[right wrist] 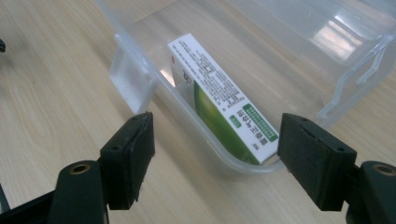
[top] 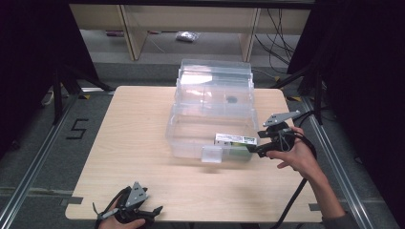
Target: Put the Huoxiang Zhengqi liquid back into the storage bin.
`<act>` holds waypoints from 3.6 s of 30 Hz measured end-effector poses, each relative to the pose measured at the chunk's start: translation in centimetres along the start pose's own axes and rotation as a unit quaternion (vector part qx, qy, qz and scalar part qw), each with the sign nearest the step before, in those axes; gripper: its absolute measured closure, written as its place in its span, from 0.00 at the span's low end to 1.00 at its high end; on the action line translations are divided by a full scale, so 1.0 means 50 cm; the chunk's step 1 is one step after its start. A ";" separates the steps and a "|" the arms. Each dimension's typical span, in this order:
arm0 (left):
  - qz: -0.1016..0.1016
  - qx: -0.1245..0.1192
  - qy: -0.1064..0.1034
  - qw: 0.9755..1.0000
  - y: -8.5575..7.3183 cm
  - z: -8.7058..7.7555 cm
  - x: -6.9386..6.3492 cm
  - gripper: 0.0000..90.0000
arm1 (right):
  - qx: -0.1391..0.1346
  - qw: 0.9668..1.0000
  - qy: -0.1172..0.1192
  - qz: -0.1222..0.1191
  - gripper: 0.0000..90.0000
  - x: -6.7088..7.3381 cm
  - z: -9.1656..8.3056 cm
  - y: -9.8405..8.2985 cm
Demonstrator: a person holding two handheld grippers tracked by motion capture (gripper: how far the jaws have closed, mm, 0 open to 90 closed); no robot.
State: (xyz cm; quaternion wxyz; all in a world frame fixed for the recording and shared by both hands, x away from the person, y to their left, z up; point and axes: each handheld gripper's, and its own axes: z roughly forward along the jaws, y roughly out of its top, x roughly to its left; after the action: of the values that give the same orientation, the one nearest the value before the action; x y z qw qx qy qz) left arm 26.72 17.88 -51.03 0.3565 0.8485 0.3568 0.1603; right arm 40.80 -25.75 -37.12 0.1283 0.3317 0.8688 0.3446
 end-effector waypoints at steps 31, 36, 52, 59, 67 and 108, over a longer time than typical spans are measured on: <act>0.004 -0.001 -0.005 1.000 0.001 -0.002 -0.001 0.20 | -0.008 1.000 0.006 0.024 0.26 0.086 0.016 -0.115; 0.002 0.000 -0.001 1.000 0.001 -0.002 -0.001 0.20 | -0.005 1.000 0.010 0.010 0.26 0.102 0.033 -0.130; 0.008 -0.003 -0.001 1.000 0.000 -0.001 -0.001 0.20 | -0.016 1.000 0.008 0.015 0.25 0.121 0.058 -0.170; 0.007 -0.003 -0.001 1.000 0.000 -0.001 -0.002 0.20 | -0.016 1.000 0.005 0.025 0.21 0.120 0.051 -0.192; 0.010 -0.004 -0.001 1.000 0.000 -0.002 -0.002 0.20 | 0.001 0.999 0.013 0.033 0.21 0.130 0.055 -0.219; 0.012 -0.003 -0.003 1.000 0.000 0.000 -0.003 0.20 | 0.035 0.999 0.018 -0.006 0.20 0.190 0.070 -0.278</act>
State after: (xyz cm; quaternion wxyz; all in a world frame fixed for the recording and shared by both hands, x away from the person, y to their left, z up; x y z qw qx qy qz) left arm 26.60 17.76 -51.01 0.3581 0.8521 0.3450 0.1630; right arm 28.52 -25.17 -49.14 0.1030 0.3249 0.8843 0.3190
